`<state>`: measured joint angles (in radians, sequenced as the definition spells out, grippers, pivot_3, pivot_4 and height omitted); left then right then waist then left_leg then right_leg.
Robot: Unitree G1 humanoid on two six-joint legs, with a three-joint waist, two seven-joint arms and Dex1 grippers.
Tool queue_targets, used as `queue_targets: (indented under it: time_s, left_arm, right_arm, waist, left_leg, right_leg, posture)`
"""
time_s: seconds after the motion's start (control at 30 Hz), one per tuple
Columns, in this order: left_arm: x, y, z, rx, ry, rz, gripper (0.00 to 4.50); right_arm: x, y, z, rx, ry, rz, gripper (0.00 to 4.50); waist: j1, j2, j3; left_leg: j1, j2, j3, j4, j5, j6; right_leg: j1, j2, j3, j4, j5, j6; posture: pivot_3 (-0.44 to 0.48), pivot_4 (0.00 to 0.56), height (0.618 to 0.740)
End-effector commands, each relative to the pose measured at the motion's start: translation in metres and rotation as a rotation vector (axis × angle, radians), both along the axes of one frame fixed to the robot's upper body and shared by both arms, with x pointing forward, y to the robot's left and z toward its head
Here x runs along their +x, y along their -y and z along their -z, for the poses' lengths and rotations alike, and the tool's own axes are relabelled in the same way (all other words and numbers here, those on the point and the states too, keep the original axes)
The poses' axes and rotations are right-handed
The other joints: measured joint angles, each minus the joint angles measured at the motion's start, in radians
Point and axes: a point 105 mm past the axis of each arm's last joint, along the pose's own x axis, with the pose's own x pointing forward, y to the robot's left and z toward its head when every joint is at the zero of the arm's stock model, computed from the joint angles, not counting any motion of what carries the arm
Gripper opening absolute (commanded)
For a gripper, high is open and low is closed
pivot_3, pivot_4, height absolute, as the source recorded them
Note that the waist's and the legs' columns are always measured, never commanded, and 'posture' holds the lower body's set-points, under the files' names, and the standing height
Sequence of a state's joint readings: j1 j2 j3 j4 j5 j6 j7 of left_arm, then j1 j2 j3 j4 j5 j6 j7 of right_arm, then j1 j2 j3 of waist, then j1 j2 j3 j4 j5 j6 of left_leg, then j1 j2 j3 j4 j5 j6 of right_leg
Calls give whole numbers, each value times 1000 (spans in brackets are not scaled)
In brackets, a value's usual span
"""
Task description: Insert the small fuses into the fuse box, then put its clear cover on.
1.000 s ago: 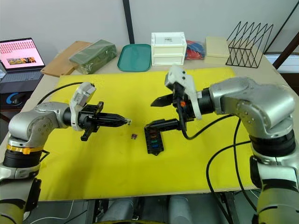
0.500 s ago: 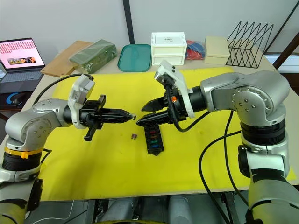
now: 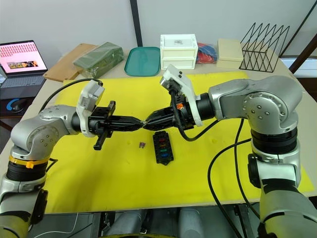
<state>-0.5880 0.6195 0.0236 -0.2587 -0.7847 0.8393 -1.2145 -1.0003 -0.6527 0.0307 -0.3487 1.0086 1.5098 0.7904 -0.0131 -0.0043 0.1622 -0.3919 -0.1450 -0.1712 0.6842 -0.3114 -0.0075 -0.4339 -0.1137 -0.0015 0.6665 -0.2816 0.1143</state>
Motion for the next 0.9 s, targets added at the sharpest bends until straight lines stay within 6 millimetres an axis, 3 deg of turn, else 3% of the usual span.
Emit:
queue_targets:
  time_s: [0.03, 0.77, 0.87, 0.9]
  left_arm:
    - [-3, 1, -9, -9, 46, 9, 0]
    - [-2, 1, -9, -12, 49, -2, 0]
    - [-2, 1, -9, -13, 49, -1, 0]
    - [-2, 2, -9, -14, 48, -1, 0]
  right_arm:
    - [-5, -2, -10, 21, 45, -28, 592]
    - [-4, 0, -7, 3, 67, -28, 592]
    - [-4, -1, -7, 3, 70, -30, 30]
    - [-4, -1, -7, 2, 72, -31, 30]
  waist:
    - [0, 0, 0]
    - [0, 0, 0]
    - [0, 0, 0]
    - [0, 0, 0]
  left_leg:
    - [0, 0, 0, 0, 0, 0]
    - [0, 0, 0, 0, 0, 0]
    - [0, 0, 0, 0, 0, 0]
    - [0, 0, 0, 0, 0, 0]
  right_leg:
    - [0, 0, 0, 0, 0, 0]
    - [0, 0, 0, 0, 0, 0]
    - [0, 0, 0, 0, 0, 0]
    - [0, 0, 0, 0, 0, 0]
  posture:
    - [0, 150, 740]
    - [0, 150, 740]
    - [0, 150, 740]
    - [0, 150, 740]
